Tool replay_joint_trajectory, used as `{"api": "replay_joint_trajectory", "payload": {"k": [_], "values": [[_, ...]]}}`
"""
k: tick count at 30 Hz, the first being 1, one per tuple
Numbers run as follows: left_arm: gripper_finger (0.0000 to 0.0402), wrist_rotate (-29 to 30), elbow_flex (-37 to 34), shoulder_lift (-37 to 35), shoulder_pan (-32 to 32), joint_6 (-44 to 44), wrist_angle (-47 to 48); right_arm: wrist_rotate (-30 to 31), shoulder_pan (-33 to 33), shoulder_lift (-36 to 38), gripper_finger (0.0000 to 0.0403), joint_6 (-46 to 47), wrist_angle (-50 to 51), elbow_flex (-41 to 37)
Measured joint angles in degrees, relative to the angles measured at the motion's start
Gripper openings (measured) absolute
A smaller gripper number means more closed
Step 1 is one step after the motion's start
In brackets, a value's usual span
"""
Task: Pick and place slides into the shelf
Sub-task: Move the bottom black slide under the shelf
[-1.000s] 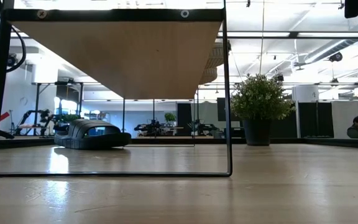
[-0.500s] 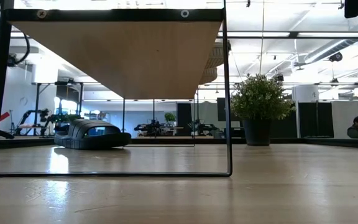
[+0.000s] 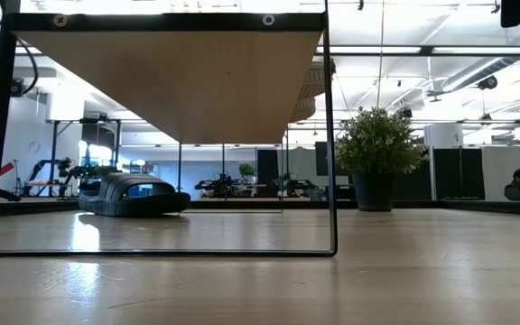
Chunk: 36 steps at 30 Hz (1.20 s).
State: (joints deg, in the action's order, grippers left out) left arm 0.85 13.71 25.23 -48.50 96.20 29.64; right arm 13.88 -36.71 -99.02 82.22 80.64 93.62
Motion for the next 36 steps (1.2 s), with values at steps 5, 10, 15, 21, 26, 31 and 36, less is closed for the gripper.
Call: {"api": "replay_joint_trajectory", "payload": {"k": [5,10,15,21,26,31,36], "values": [[0.0000,6.1,5.0,-7.4,0.0,4.2,19.3,1.8,0.1,0.0,0.0228,-0.2,0.1,0.0],[0.0000,10.6,5.5,-12.4,0.0,7.9,23.1,2.7,0.4,0.0,0.0228,-0.3,0.1,0.0],[0.0000,10.4,5.0,-11.7,0.0,7.8,24.3,2.7,0.5,0.0,0.0228,-0.8,0.1,-0.1],[0.0000,9.4,5.8,-10.2,0.0,8.5,24.2,2.6,0.7,0.0,0.0228,-3.0,0.1,-0.1],[0.0000,9.2,7.2,-9.1,0.0,10.6,22.8,2.2,1.3,0.0,0.0228,-3.6,0.2,-0.1],[0.0000,12.6,12.2,-5.4,0.1,12.4,17.1,2.3,1.9,0.0,0.0228,-4.6,0.2,-0.1],[0.0000,13.4,17.6,2.4,0.1,11.4,18.5,2.7,2.2,0.0,0.0228,-4.7,0.2,-0.2]]}}
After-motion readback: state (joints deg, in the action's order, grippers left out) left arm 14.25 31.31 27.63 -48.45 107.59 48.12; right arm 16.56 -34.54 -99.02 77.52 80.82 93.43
